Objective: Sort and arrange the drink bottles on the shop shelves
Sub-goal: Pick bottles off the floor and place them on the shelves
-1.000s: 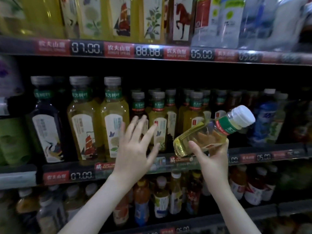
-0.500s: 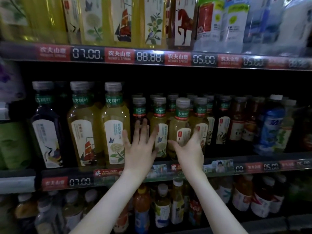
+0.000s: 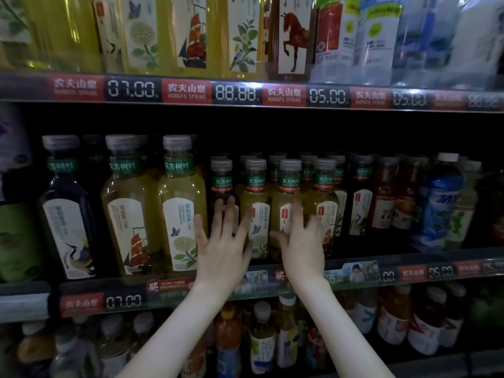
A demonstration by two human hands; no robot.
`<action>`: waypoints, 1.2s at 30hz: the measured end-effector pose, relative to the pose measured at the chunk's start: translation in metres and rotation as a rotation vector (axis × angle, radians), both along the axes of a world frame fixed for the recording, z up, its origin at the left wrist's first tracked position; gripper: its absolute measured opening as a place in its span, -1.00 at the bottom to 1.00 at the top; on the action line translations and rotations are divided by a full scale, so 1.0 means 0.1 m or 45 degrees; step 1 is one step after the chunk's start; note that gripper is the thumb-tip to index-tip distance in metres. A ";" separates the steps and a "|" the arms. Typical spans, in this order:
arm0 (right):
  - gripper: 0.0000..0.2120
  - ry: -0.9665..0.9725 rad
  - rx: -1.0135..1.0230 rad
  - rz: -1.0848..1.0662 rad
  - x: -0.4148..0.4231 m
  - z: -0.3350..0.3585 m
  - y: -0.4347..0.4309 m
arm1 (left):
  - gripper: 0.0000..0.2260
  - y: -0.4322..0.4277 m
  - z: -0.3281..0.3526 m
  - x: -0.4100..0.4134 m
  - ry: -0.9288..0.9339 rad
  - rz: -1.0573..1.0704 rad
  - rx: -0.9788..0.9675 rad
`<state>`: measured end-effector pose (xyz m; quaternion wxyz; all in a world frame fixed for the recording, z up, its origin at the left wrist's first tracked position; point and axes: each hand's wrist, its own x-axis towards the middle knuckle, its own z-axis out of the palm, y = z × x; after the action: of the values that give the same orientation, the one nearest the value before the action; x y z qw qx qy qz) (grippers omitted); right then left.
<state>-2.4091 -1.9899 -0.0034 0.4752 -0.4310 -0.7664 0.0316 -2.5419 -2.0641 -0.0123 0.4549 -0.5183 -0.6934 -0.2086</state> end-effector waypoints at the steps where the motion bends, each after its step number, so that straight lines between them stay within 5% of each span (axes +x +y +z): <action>1: -0.24 -0.019 0.011 -0.013 0.00 0.01 0.03 | -0.36 0.01 0.00 0.02 -0.012 -0.002 0.000; 6: -0.37 0.047 0.180 -0.128 0.11 -0.04 0.09 | -0.40 0.13 0.08 0.08 -0.100 -0.036 -0.018; 12: -0.06 0.333 -0.300 0.101 0.33 -0.09 0.27 | -0.26 0.26 0.02 0.12 -0.114 -0.147 -0.014; 18: -0.14 0.233 -0.166 0.043 0.29 -0.21 0.12 | -0.36 0.14 -0.14 0.13 -0.155 -0.343 0.064; 22: -0.36 0.239 0.189 0.121 0.16 -0.66 -0.26 | -0.57 -0.37 -0.74 0.07 -0.212 -0.608 0.078; 25: -0.52 -0.005 0.380 0.386 0.03 -1.23 -0.59 | -0.66 -0.93 -1.59 -0.08 -0.235 -0.614 -0.120; 29: -0.41 -0.431 0.044 0.595 -0.22 -1.90 -0.80 | -0.36 -1.49 -2.45 -0.38 -0.517 -0.224 -0.502; 32: -0.28 -0.653 -0.216 0.601 -0.42 -2.05 -0.87 | -0.22 -1.52 -2.46 -0.67 -0.738 0.061 -0.548; 36: -0.21 -0.730 -0.217 0.501 -0.64 -2.02 -0.91 | -0.27 -1.30 -2.19 -1.08 -0.791 0.140 -0.456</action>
<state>-2.4732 -2.0812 -0.2053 0.1881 -0.3045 -0.9316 0.0640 -2.6496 -2.1937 -0.2311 0.1350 -0.4637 -0.8509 -0.2066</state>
